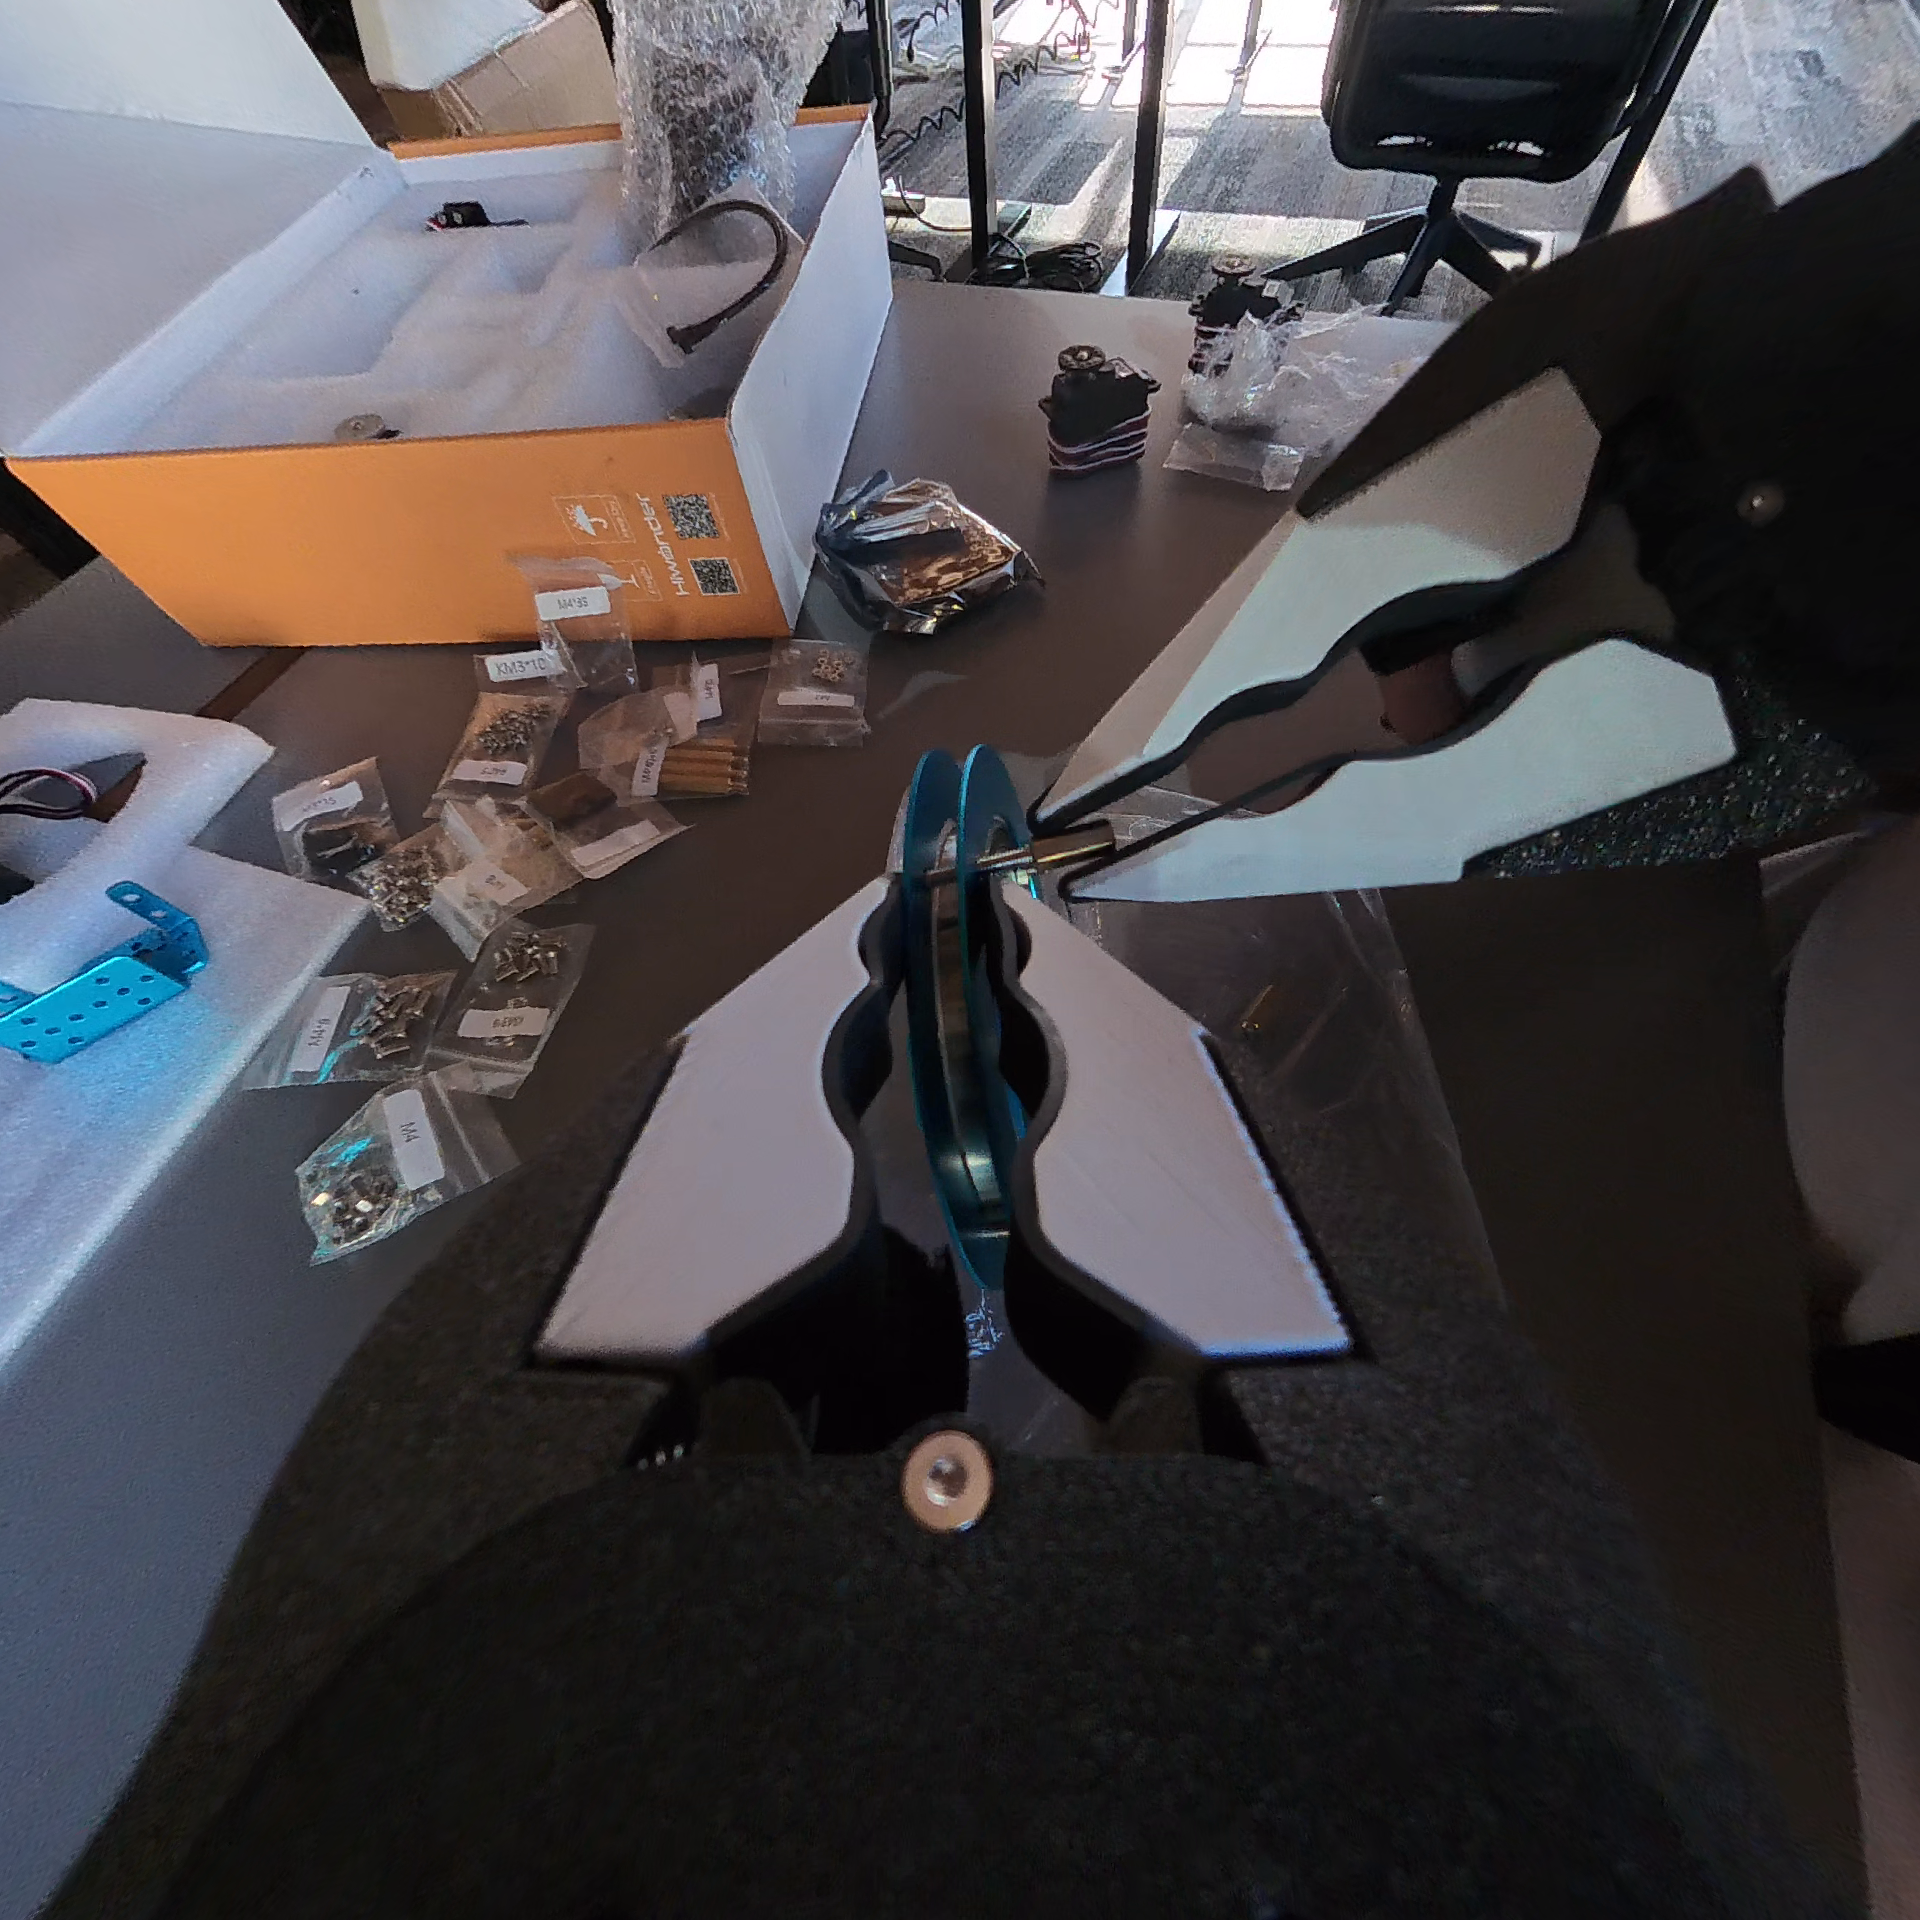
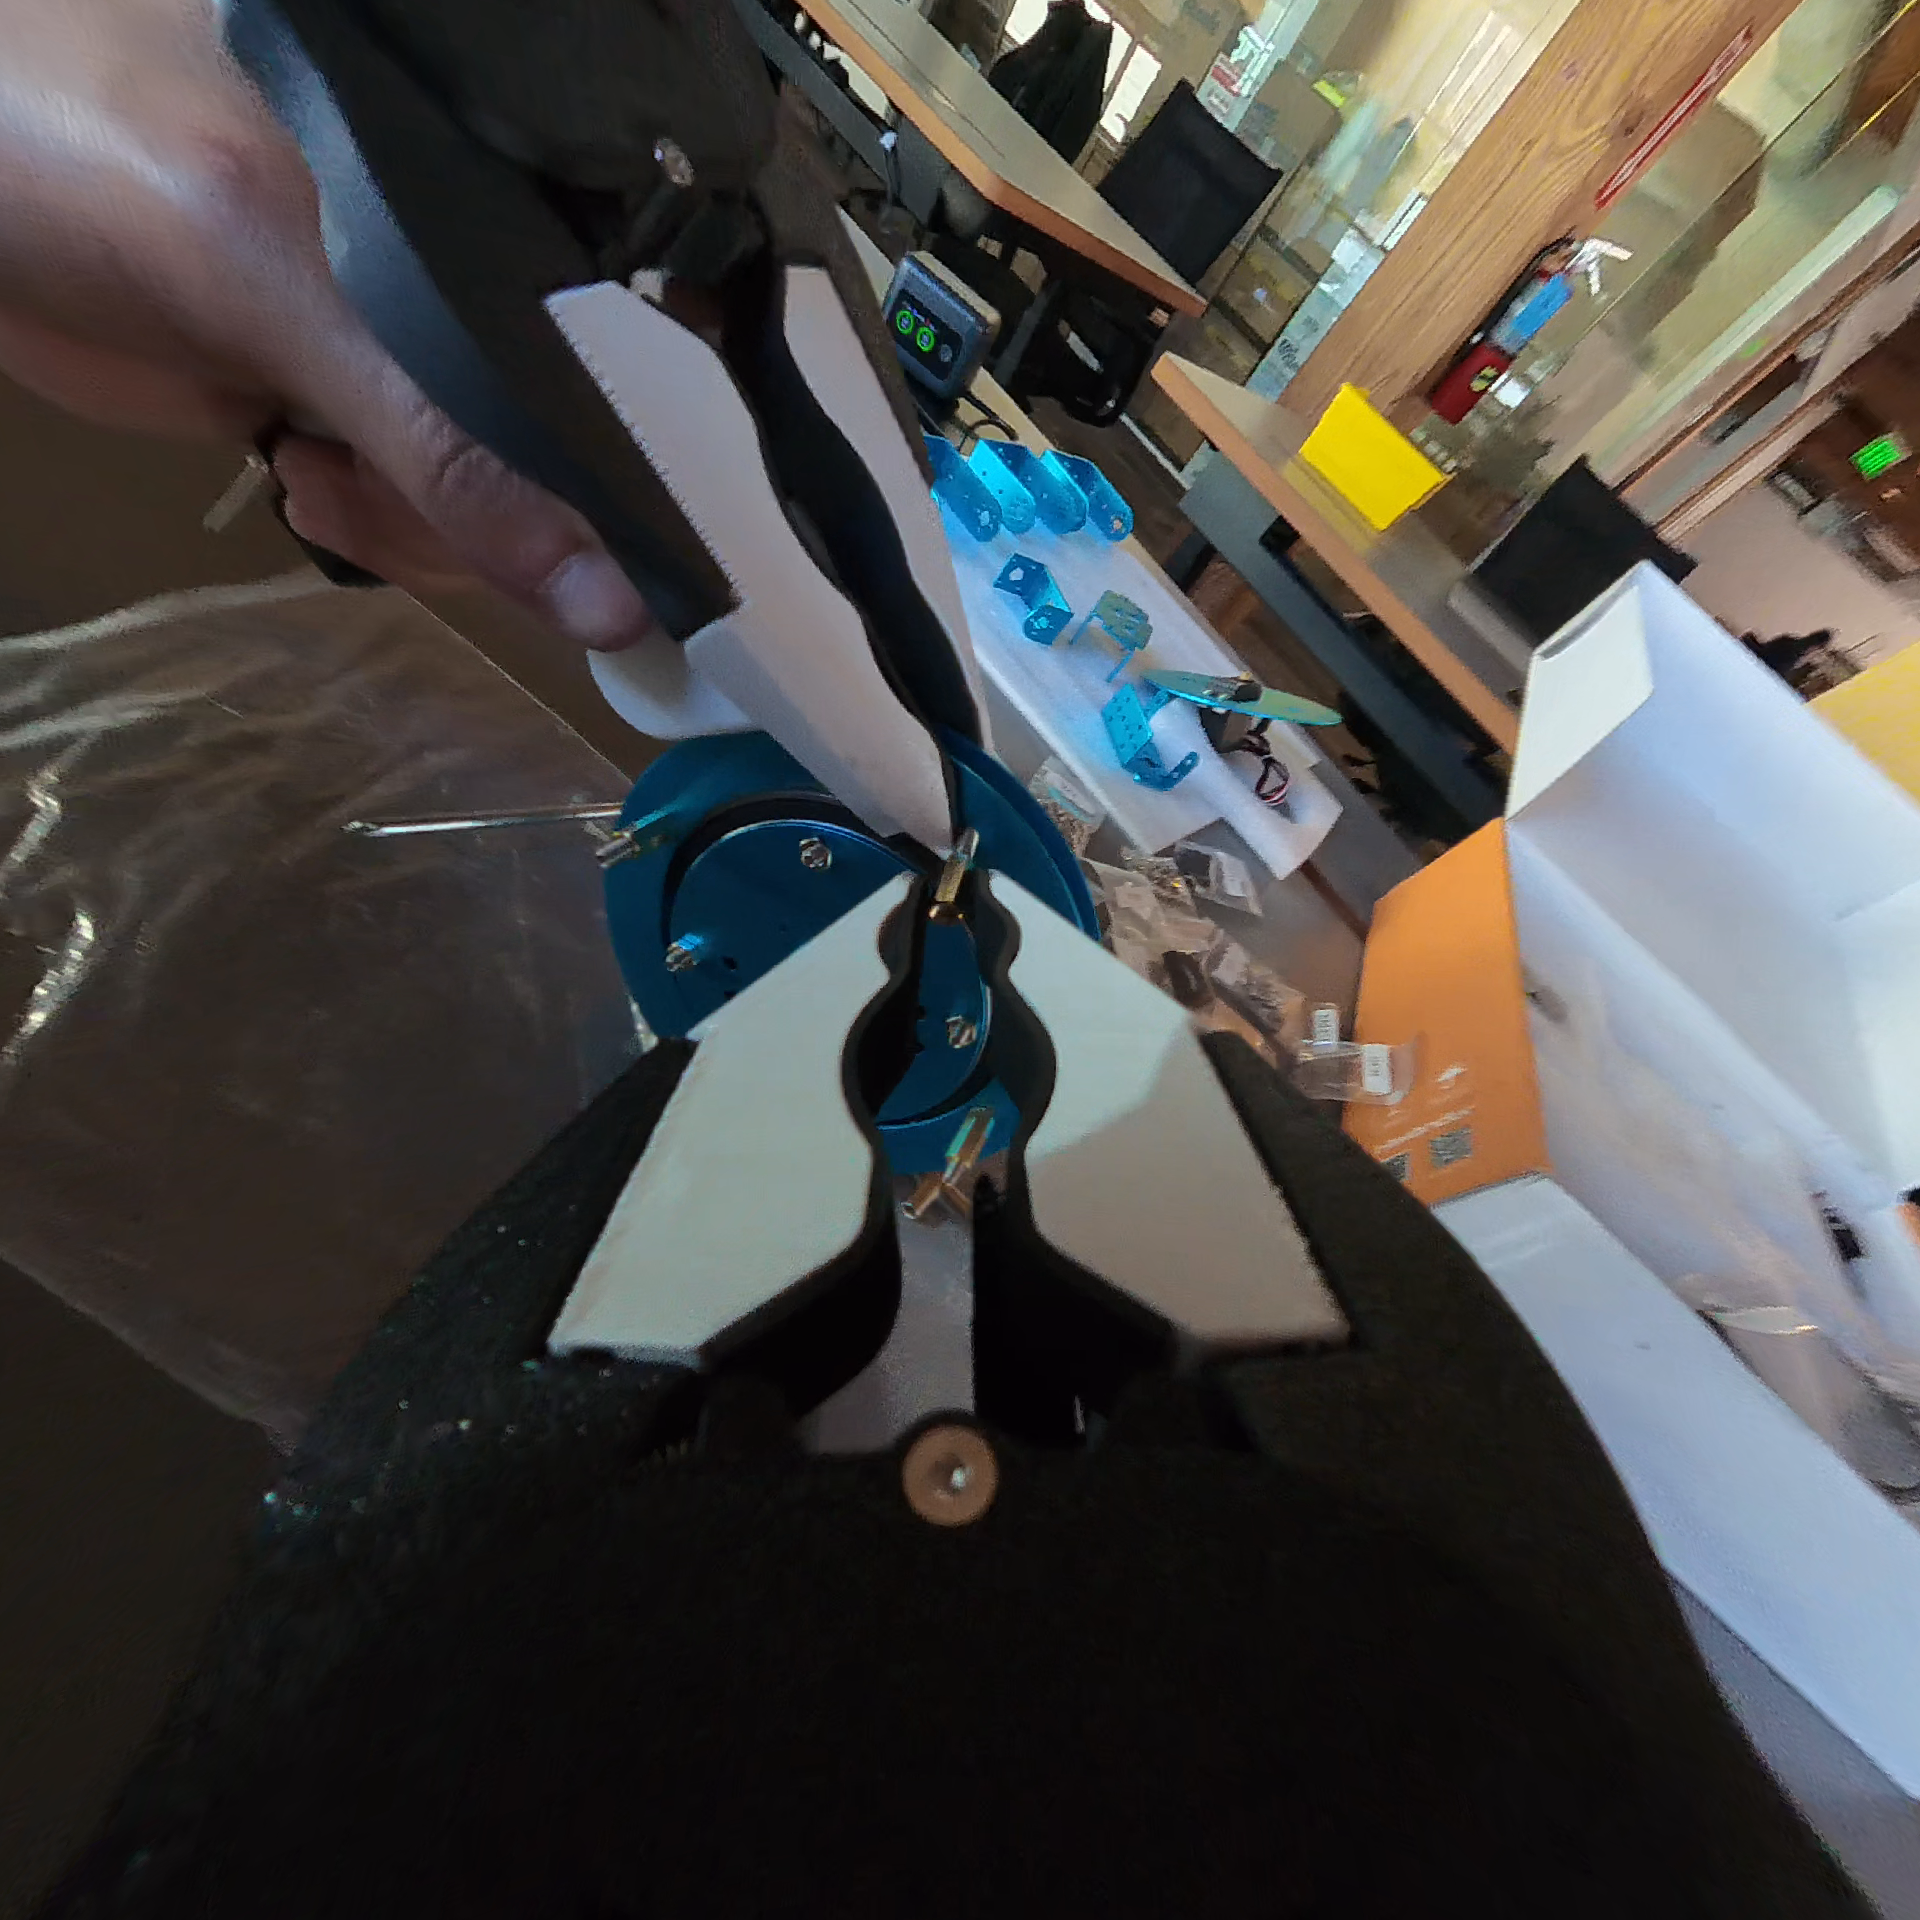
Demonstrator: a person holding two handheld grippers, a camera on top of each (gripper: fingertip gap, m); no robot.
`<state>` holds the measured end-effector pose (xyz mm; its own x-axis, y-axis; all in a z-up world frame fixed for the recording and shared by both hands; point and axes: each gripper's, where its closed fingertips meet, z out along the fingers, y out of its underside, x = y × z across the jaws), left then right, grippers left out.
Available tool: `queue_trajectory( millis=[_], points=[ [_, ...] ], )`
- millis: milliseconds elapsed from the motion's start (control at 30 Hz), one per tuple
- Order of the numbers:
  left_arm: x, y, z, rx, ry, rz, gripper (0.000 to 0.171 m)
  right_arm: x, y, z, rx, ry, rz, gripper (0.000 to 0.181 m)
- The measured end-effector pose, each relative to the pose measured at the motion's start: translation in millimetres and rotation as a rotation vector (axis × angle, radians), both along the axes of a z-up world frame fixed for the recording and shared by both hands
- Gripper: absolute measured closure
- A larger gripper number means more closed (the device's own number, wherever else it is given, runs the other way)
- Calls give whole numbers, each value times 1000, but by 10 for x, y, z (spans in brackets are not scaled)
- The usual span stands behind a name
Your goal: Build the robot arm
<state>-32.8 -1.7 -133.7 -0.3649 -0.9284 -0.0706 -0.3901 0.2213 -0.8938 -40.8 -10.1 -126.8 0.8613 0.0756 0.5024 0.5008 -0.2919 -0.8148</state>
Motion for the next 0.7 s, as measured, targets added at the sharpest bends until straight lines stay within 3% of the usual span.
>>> queue_trajectory(
  millis=[100,167,233,400,500,567,700],
  points=[
    [-6,15,-1,1,-4,9,159,-1,14,-1,-19,8,-2,175],
    [2,21,0,17,-18,17,159,7,18,-6,-39,130,4,175],
    [7,19,0,49,-37,25,159,0,11,-19,-71,439,30,176],
    [6,-26,2,103,-68,20,160,-55,-49,-26,-155,1449,197,175],
    [-8,-75,7,95,-61,-5,160,-95,-100,-8,-197,1800,238,175],
    [-24,-103,7,87,-58,-19,160,-117,-132,-9,-219,1719,245,175],
    [-35,-105,5,84,-54,-24,161,-94,-118,-51,-244,990,162,167]
  ],
)
